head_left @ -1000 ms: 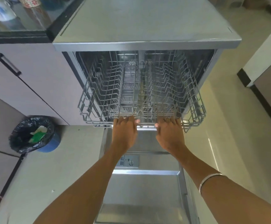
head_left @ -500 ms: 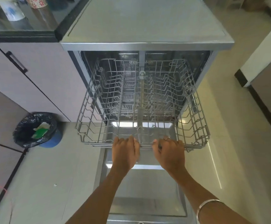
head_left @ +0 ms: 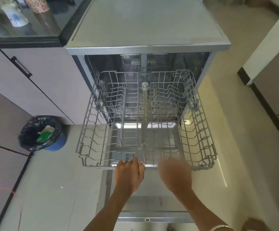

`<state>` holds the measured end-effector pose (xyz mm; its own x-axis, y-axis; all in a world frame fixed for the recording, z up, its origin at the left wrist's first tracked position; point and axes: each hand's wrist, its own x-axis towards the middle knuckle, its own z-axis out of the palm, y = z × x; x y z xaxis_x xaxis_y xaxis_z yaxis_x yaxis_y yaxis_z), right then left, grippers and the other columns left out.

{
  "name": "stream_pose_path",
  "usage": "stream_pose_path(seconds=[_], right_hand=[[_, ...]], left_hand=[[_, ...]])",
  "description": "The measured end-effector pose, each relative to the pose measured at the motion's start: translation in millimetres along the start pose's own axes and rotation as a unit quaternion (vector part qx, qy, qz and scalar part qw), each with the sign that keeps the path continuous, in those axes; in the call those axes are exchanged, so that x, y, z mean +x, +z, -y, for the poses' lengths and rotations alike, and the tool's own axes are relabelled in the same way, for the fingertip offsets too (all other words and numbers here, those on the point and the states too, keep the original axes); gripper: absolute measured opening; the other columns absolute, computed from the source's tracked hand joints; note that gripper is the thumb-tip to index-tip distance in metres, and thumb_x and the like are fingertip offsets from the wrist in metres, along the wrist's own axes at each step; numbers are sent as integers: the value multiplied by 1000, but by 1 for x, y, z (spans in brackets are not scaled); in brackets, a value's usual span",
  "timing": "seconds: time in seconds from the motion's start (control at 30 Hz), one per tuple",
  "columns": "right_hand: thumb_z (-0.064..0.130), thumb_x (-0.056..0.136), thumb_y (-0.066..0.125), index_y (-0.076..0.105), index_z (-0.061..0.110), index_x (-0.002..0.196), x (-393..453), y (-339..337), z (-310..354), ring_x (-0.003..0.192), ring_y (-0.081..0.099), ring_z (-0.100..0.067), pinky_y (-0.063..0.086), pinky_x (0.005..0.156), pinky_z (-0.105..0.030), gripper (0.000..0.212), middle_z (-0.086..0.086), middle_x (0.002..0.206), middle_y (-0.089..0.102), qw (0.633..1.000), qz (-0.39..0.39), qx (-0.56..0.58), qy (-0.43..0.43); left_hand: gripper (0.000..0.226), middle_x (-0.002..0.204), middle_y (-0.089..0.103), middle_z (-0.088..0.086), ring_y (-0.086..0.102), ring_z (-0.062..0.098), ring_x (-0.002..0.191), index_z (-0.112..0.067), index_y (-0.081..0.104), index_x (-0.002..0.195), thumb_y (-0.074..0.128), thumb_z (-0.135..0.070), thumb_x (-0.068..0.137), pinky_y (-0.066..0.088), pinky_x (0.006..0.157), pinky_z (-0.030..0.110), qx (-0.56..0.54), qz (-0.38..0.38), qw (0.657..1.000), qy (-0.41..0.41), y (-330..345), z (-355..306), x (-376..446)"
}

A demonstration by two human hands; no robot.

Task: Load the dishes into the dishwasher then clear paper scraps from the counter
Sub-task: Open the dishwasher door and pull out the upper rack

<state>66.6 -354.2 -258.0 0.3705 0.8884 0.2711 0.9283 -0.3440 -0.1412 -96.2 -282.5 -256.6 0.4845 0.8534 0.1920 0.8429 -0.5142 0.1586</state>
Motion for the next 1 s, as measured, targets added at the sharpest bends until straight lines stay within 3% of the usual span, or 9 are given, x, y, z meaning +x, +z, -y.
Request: stream_pose_path(seconds=[0.17,0.3,0.53,0.8,1.0], right_hand=[[38,92,42,63,22,55,-20,-11,5,45,57,-14,47,60,-30,46,6,55,59,1000,8,-4,11],[40,94,39,64,23,58,-25,-11,5,48,57,-12,49,65,-32,48,7,57,61,999,29,8,20],[36,94,43,63,21,57,-25,-19,7,47,54,-13,47,60,-30,45,6,55,59,1000,22,13,15],[41,98,31,67,22,81,-31,-17,7,67,60,-14,47,71,-33,44,6,71,64,997,61,27,24],[49,100,20,69,24,97,-29,-26,7,84,63,-15,43,89,-38,55,6,89,71,987,154,22,46]], left_hand=[[43,51,61,-2,56,15,45,-11,73,86,35,-30,92,52,60,31,1,32,999,-1,1,2,-23],[40,51,58,-4,54,14,45,-15,69,80,34,-30,93,52,59,30,-5,52,999,-6,-6,1,-26],[43,55,61,-6,58,11,48,-17,68,84,30,-33,97,57,67,33,-18,77,997,-18,-15,-1,-27],[48,63,67,-4,64,13,57,-14,70,90,28,-34,98,57,74,36,-14,68,997,-16,-16,-2,-30],[55,96,65,-2,60,18,91,-18,59,113,9,-39,104,46,93,36,3,138,990,-20,-20,-3,-42]])
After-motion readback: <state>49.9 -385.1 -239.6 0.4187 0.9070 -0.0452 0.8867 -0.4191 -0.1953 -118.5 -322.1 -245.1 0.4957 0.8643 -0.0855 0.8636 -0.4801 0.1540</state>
